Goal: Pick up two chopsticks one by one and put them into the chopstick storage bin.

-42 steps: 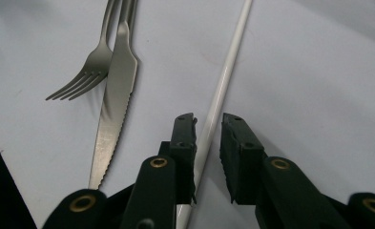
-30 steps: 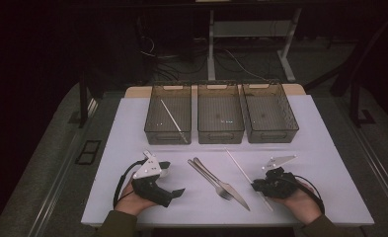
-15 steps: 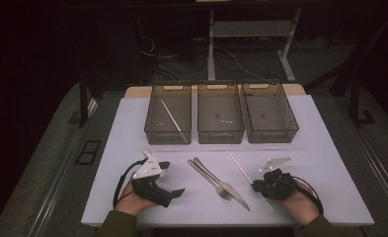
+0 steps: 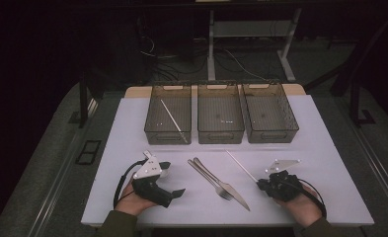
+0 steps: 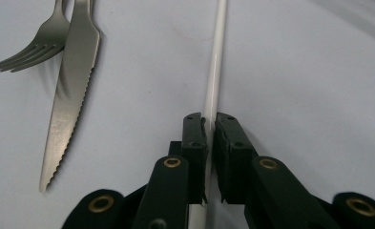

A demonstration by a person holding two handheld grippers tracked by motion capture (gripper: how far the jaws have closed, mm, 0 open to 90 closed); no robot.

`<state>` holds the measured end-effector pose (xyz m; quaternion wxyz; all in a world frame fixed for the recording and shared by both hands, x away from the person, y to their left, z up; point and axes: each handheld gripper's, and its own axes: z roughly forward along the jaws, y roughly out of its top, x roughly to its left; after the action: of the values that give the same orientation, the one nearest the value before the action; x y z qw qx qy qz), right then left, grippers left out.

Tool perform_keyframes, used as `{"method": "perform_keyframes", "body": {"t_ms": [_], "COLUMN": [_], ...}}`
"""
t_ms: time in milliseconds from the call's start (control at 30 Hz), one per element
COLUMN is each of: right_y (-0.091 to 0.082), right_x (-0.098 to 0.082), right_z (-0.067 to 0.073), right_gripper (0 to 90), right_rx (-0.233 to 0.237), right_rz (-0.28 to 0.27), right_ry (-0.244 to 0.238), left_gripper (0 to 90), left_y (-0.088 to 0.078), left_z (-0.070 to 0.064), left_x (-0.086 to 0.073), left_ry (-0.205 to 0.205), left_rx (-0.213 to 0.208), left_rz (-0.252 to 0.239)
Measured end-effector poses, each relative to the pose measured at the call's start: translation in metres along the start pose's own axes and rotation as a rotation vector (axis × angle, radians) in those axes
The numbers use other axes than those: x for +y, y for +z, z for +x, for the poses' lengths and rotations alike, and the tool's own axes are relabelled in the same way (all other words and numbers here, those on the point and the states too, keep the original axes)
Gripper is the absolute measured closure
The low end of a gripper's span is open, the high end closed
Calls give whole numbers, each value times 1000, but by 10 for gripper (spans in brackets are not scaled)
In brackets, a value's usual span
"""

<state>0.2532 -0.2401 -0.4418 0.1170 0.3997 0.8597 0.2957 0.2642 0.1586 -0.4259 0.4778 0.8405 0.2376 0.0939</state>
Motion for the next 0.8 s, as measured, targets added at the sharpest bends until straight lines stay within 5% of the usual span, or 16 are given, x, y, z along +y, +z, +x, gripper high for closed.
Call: {"method": "perform_keyframes", "body": {"t_ms": [300, 800], "right_y": [-1, -23], "right_x": [-4, 0], "right_z": [-4, -17], "right_gripper": [844, 844], "right_rx": [18, 56], "right_rz": [-29, -100], "right_ry": [94, 102], "left_gripper": [0, 0], "left_y": [0, -1], "left_z": [0, 1], "left_x": [0, 0], "left_ry": [1, -3], "left_rx": [0, 2], "left_rz": [-6, -9]}}
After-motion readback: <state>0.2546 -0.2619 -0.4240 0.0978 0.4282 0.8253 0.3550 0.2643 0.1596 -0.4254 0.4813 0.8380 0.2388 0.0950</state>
